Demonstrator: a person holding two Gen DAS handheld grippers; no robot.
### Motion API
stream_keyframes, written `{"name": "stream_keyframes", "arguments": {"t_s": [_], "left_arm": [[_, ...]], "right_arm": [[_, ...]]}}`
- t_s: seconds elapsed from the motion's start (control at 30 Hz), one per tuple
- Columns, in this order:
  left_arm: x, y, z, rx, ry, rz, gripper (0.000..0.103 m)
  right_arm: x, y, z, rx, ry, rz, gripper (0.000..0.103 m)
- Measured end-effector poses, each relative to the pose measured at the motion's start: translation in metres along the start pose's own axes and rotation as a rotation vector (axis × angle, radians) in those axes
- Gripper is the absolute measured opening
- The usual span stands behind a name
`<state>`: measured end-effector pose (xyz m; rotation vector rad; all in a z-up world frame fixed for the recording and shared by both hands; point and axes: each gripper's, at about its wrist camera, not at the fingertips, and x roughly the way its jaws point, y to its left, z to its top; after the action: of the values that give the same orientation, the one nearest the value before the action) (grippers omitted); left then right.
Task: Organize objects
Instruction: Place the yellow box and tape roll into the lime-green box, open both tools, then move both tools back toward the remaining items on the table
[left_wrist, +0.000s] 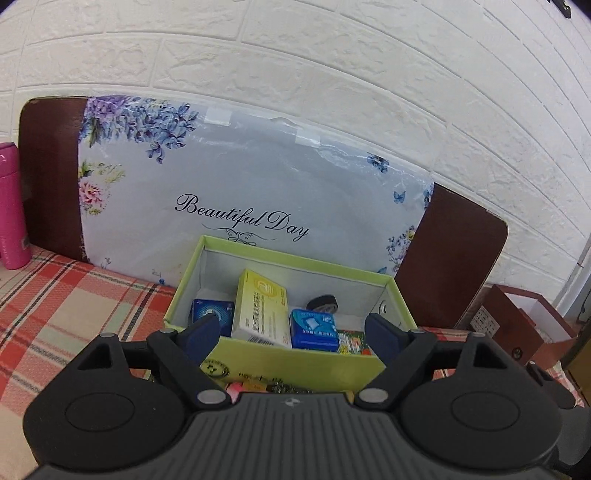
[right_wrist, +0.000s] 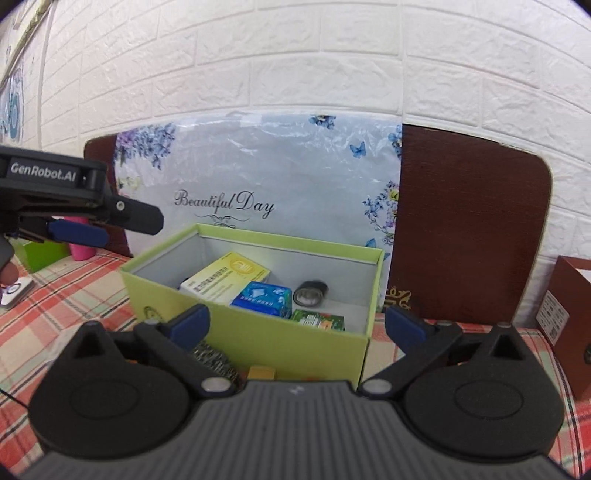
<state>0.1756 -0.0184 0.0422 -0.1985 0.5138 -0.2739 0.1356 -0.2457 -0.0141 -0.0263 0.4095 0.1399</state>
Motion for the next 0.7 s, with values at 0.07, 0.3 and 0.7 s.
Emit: {"name": "stream_keyframes", "arguments": {"t_s": [0.07, 0.3, 0.7], "left_arm": [[-0.013, -0.004, -0.011, 0.011, 0.014, 0.021, 0.089], [-0.044, -0.008, -0.054, 0.006, 0.094, 0.067, 0.089], [-0.065, 0.003, -0.095, 0.01, 0.159, 0.092, 0.089]], "right_arm": [[-0.016, 0.001, -0.008, 0.018, -0.001, 0.006, 0.103], [-0.058, 0.005, -0.039, 0.086, 0.019, 0.017, 0.103], [-0.086, 0.015, -0.085, 0.102, 0.099, 0.011, 0.103]]}}
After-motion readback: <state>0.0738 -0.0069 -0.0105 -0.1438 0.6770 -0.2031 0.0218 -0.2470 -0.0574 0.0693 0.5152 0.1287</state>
